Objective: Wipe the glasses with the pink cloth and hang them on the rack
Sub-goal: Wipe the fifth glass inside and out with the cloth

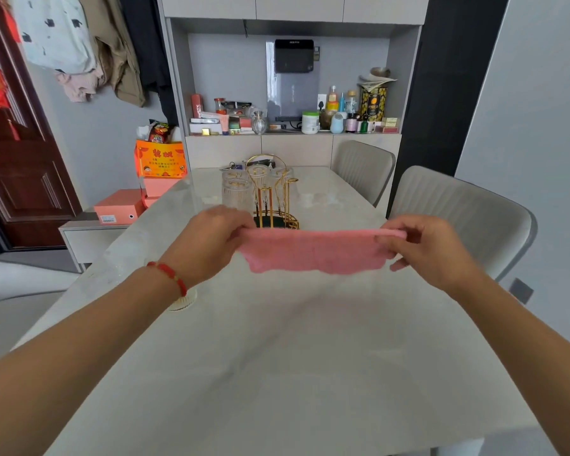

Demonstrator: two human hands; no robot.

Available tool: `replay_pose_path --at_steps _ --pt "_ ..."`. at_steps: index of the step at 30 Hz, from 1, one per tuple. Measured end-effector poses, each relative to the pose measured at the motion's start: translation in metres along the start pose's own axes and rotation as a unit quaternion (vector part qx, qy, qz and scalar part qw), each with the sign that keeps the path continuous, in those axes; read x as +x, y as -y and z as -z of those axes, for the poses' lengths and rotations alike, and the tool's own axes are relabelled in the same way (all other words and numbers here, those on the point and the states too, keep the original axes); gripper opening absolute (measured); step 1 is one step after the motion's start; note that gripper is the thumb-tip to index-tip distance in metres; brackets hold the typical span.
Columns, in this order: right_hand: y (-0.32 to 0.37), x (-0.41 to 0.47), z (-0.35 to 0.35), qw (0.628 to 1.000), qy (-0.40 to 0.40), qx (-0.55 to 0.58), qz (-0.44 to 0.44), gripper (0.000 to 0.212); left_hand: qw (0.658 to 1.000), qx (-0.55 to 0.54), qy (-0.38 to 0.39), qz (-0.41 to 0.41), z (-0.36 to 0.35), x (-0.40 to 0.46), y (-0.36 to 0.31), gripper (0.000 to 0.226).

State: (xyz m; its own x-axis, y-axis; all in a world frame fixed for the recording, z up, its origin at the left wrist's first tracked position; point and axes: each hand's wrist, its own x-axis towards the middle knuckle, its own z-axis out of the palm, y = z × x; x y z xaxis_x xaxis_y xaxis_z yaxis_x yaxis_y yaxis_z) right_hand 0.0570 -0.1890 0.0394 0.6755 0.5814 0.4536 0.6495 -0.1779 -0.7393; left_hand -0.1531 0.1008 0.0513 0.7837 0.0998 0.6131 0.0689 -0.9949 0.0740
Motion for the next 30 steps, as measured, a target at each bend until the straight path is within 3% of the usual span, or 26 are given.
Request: replay_pose_path --at_steps 2,3,5,6,9,11,12,15,17,19,21,24,26,28,30 --pt "-0.015 -0.038 0.002 0.997 0.066 -0.029 -0.010 0.009 0.997 -0.014 0.036 -0.070 -0.003 -0.042 -0.010 0.011" --pt "-0.024 -0.059 0.002 0.991 0.117 -0.057 -0.033 0.011 0.991 -0.025 0.100 -0.081 -0.006 -0.065 -0.015 0.014" --pt "-0.038 -0.095 -0.003 0.975 0.187 -0.064 -0.099 0.008 0.966 -0.035 0.250 -0.050 -0.013 -0.099 -0.021 0.028" --pt "-0.042 -0.106 -0.006 0.975 0.179 -0.050 -0.122 0.007 0.957 -0.045 0.284 -0.026 -0.019 -0.108 -0.022 0.037" --pt "-0.046 -0.108 -0.016 0.981 0.045 0.012 -0.188 0.007 0.980 -0.078 0.179 0.029 -0.033 -0.109 -0.032 0.040" --pt "-0.046 -0.098 -0.025 0.969 -0.002 0.005 -0.247 0.011 0.988 -0.083 0.130 0.024 -0.046 -0.100 -0.041 0.042" --pt "-0.046 -0.093 -0.029 0.961 -0.004 -0.014 -0.275 0.015 0.987 -0.076 0.143 0.008 -0.057 -0.095 -0.044 0.048" --pt "-0.045 -0.079 -0.037 0.943 0.042 -0.047 -0.328 0.020 0.955 0.005 0.298 0.015 -0.084 -0.091 -0.050 0.069" --pt "-0.038 -0.069 -0.038 0.939 0.069 -0.040 -0.334 0.016 0.940 0.013 0.340 0.036 -0.092 -0.098 -0.049 0.068" --pt "-0.027 -0.063 -0.042 0.945 0.072 0.044 -0.316 0.006 0.950 -0.027 0.307 0.045 -0.087 -0.104 -0.048 0.064" --pt "-0.005 -0.058 -0.053 0.949 0.074 0.122 -0.281 0.027 0.963 -0.102 0.237 0.080 -0.078 -0.110 -0.044 0.055" --pt "0.037 -0.055 -0.088 0.963 0.110 0.145 -0.198 0.031 0.965 -0.154 0.129 0.168 -0.064 -0.116 -0.040 0.029" --pt "0.058 -0.058 -0.118 0.966 0.158 0.121 -0.165 0.027 0.941 -0.180 0.119 0.261 -0.055 -0.115 -0.040 0.039" --pt "0.067 -0.063 -0.146 0.965 0.201 0.086 -0.146 0.017 0.891 -0.242 0.128 0.361 -0.050 -0.115 -0.037 0.054" --pt "0.064 -0.064 -0.160 0.977 0.163 0.045 -0.132 0.006 0.845 -0.290 0.141 0.426 -0.047 -0.113 -0.034 0.067"
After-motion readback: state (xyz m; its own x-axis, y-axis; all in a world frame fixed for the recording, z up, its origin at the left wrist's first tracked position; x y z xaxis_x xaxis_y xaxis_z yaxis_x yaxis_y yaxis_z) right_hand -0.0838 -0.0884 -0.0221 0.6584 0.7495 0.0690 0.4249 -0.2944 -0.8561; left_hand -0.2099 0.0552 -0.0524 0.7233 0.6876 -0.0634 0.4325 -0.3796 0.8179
